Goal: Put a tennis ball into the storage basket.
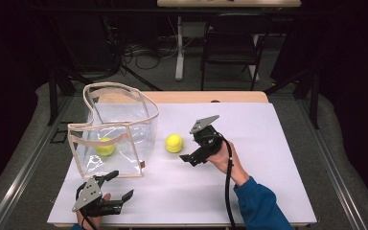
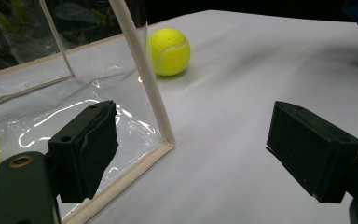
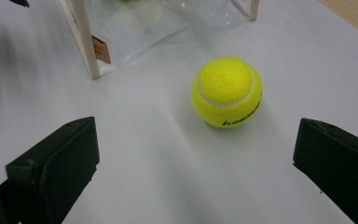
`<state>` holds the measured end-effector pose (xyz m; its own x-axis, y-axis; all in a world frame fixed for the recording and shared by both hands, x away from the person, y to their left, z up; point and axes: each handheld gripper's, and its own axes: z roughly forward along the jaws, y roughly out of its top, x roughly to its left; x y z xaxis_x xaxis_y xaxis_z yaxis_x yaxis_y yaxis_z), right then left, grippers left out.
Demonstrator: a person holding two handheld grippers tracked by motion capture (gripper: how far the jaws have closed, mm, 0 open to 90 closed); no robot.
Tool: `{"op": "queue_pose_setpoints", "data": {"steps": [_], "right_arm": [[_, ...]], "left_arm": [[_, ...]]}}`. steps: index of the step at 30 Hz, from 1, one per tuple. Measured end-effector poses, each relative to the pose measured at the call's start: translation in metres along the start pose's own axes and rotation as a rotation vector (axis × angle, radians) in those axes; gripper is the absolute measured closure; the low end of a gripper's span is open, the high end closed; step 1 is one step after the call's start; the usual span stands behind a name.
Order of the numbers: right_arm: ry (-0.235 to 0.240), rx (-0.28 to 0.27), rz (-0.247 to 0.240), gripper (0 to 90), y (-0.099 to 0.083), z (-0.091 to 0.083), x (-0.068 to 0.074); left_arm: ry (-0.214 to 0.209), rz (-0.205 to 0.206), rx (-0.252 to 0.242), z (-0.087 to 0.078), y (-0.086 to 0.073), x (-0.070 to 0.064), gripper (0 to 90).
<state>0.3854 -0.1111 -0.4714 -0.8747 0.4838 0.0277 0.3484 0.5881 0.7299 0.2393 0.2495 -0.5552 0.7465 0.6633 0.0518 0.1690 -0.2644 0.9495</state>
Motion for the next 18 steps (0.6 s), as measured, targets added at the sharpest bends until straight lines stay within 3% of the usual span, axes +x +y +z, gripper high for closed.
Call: {"op": "queue_pose_setpoints", "data": {"steps": [8, 18], "right_arm": [[-0.007, 0.013, 0.020, 0.0, -0.025, 0.003, 0.002], [-0.032, 0.013, 0.047, 0.0, -0.042, 0.003, -0.002]], "left_arm": [[0.000, 0.010, 0.009, 0.001, 0.001, -0.001, 16.0], [-0.003, 0.004, 0.010, 0.003, 0.001, -0.001, 16.0]]}}
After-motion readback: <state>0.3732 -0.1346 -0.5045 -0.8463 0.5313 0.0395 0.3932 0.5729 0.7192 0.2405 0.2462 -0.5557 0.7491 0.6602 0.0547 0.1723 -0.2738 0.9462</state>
